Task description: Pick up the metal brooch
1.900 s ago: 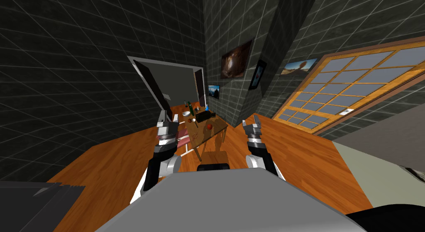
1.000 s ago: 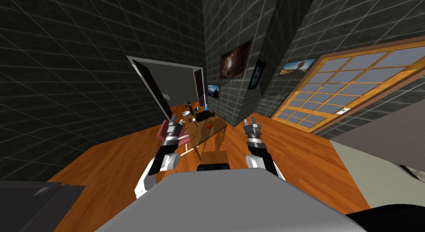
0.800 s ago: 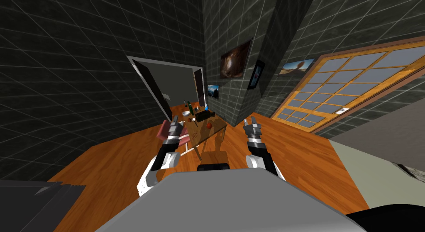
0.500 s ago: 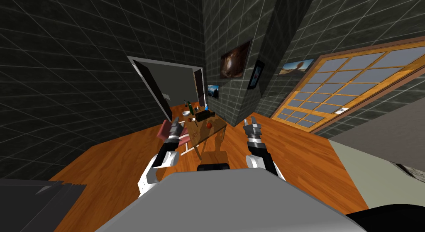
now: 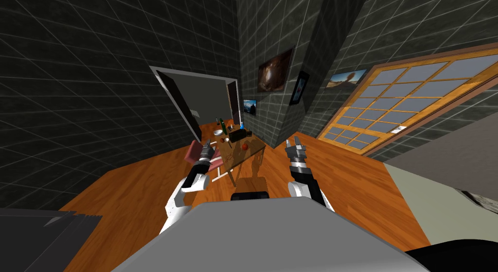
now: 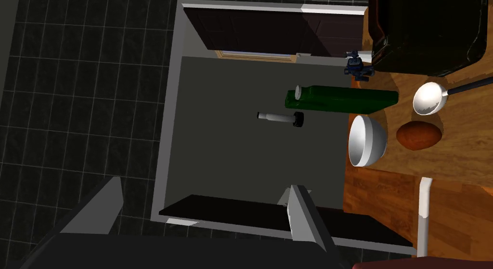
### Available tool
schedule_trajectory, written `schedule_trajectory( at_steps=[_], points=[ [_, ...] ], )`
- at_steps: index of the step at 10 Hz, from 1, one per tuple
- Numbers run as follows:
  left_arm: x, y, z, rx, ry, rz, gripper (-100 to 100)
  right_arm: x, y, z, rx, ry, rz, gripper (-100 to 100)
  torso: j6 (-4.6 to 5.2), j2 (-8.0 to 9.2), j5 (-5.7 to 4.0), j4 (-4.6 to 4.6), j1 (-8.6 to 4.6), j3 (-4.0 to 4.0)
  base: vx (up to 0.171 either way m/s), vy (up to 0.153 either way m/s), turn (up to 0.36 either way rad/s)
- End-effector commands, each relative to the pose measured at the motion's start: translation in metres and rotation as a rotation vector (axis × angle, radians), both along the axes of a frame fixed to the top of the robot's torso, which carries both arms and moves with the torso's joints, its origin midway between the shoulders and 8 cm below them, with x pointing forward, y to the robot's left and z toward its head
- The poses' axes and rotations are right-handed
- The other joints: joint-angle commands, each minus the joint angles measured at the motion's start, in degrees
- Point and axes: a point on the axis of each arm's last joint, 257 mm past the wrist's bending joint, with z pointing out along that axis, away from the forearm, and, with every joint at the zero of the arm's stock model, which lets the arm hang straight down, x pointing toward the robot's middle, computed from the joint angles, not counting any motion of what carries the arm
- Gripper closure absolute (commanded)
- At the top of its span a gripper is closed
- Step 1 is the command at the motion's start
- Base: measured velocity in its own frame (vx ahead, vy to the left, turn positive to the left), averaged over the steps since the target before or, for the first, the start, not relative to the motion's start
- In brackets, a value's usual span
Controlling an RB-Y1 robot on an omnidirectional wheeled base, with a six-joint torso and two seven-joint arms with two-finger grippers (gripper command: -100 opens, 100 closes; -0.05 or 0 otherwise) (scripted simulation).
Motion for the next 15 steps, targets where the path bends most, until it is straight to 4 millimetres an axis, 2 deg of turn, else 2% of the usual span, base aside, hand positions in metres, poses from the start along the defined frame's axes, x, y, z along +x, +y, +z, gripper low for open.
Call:
schedule_trajectory(
  at_steps=[1,2,3,4,5,6,7,8,9,10,11,14,15],
  points=[
    [0.005,0.017,-0.024,-0.019,0.072,0.022,-100,0.000,0.000,0.000,0.000,0.000,0.000,0,0.00,0.00,0.00,0.00,0.00,0.00,-0.016,-0.006,-0.004],
    [0.005,0.018,-0.026,-0.019,0.080,0.023,-100,0.000,0.000,0.000,0.000,0.000,0.000,0,-0.01,0.02,0.00,0.00,0.00,0.01,-0.014,-0.002,0.005],
    [0.011,0.030,-0.038,-0.035,0.121,0.040,-100,0.000,0.000,0.000,0.000,0.000,0.000,0,0.01,0.00,0.00,0.00,0.00,0.00,-0.013,-0.003,-0.008],
    [0.011,0.032,-0.047,-0.038,0.145,0.046,-100,0.000,0.000,0.000,0.000,0.000,0.000,0,0.01,-0.02,0.00,0.00,0.01,-0.01,-0.012,-0.002,-0.002],
    [0.015,0.046,-0.063,-0.058,0.192,0.067,-100,0.000,0.000,0.000,0.000,0.000,0.000,0,0.01,-0.03,0.00,-0.01,-0.01,-0.02,-0.011,-0.008,-0.007],
    [0.015,0.047,-0.068,-0.060,0.209,0.071,-100,0.000,0.000,0.000,0.000,0.000,0.000,0,0.00,-0.02,0.00,-0.01,-0.02,-0.01,-0.008,-0.008,0.000],
    [0.018,0.061,-0.083,-0.082,0.253,0.094,-100,0.000,0.000,0.000,0.000,0.000,0.000,0,0.01,-0.03,0.00,-0.01,-0.03,-0.02,-0.005,-0.010,-0.006],
    [0.017,0.063,-0.089,-0.085,0.273,0.099,-100,0.000,0.000,0.000,0.000,0.000,0.000,0,0.01,-0.05,0.00,-0.01,-0.03,-0.03,-0.001,-0.009,-0.007],
    [0.020,0.077,-0.102,-0.110,0.313,0.124,-100,0.000,0.000,0.000,0.000,0.000,0.000,0,0.00,-0.05,0.00,-0.01,-0.03,-0.03,0.002,-0.014,-0.009],
    [0.018,0.078,-0.109,-0.114,0.335,0.129,-100,0.000,0.000,0.000,0.000,0.000,0.000,0,0.00,-0.06,-0.01,-0.01,-0.03,-0.04,0.003,-0.011,0.000],
    [0.020,0.092,-0.120,-0.141,0.374,0.155,-100,0.000,0.000,0.000,0.000,0.000,0.000,0,0.01,-0.08,-0.01,-0.02,-0.04,-0.04,0.010,-0.020,-0.018],
    [0.015,0.109,-0.149,-0.181,0.457,0.197,-100,0.000,0.000,0.000,0.000,0.000,0.000,0,0.01,-0.13,-0.02,-0.03,-0.08,-0.07,0.016,-0.022,-0.007],
    [0.012,0.124,-0.164,-0.216,0.498,0.230,-100,0.000,0.000,0.000,0.000,0.000,0.000,0,0.00,-0.13,-0.01,-0.03,-0.08,-0.08,0.018,-0.025,-0.017]
  ],
)
